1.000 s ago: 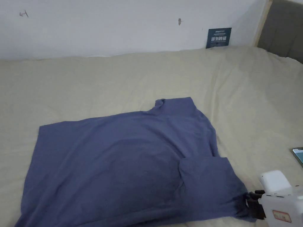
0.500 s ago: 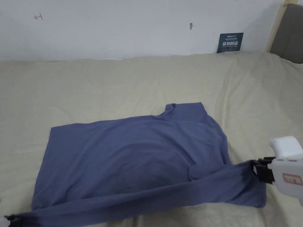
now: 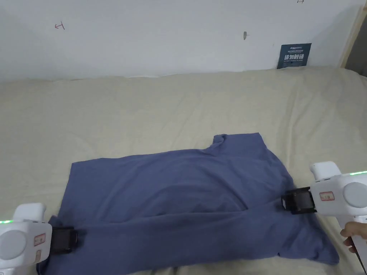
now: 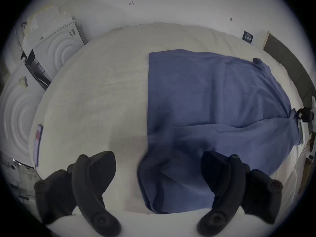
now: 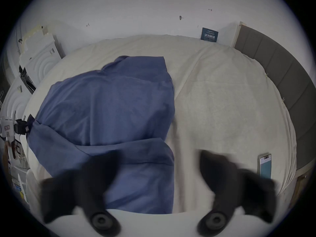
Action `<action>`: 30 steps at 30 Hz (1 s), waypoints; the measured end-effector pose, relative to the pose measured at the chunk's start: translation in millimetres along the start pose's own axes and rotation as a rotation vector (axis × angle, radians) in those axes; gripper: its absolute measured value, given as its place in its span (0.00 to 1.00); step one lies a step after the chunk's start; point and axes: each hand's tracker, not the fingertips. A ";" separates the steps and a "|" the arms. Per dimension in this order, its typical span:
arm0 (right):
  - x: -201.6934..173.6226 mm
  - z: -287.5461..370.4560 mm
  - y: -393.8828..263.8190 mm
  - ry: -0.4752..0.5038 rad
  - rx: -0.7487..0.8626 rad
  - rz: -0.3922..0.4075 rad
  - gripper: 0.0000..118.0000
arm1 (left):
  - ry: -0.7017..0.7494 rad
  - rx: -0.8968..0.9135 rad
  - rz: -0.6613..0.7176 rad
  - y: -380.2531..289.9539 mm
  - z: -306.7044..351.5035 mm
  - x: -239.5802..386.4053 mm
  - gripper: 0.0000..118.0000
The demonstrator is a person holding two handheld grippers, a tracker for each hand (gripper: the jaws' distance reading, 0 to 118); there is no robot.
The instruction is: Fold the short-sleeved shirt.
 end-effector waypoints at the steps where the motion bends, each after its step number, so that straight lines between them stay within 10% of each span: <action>1: 0.6 5.0 -2.0 -0.007 0.020 -0.004 1.00 | -0.008 -0.006 0.019 -1.2 3.1 -1.8 0.89; 7: -3.6 54.7 -12.5 -0.015 0.145 -0.042 1.00 | 0.001 0.054 0.056 -16.5 42.6 -10.3 0.86; 11: -7.2 79.8 -31.4 0.073 0.133 -0.097 1.00 | -0.013 0.094 0.090 -46.2 79.4 -5.6 0.66; 13: -17.5 88.6 -46.5 0.087 0.162 -0.083 0.68 | 0.010 0.092 0.098 -65.2 88.9 0.7 0.33; 15: -35.3 90.8 -63.3 -0.008 0.180 -0.037 0.09 | 0.011 0.084 0.100 -84.6 94.3 6.7 0.06; 17: -38.9 92.6 -73.6 0.073 0.139 -0.052 0.09 | -0.035 0.036 0.111 -101.5 86.3 2.5 0.00; 28: -76.3 78.2 -104.7 0.116 0.071 -0.036 0.03 | -0.041 0.015 0.154 -108.0 61.7 -2.6 0.01; 30: -75.8 78.2 -102.4 0.119 0.073 -0.035 0.03 | -0.025 0.034 0.092 -95.0 57.3 -0.6 0.41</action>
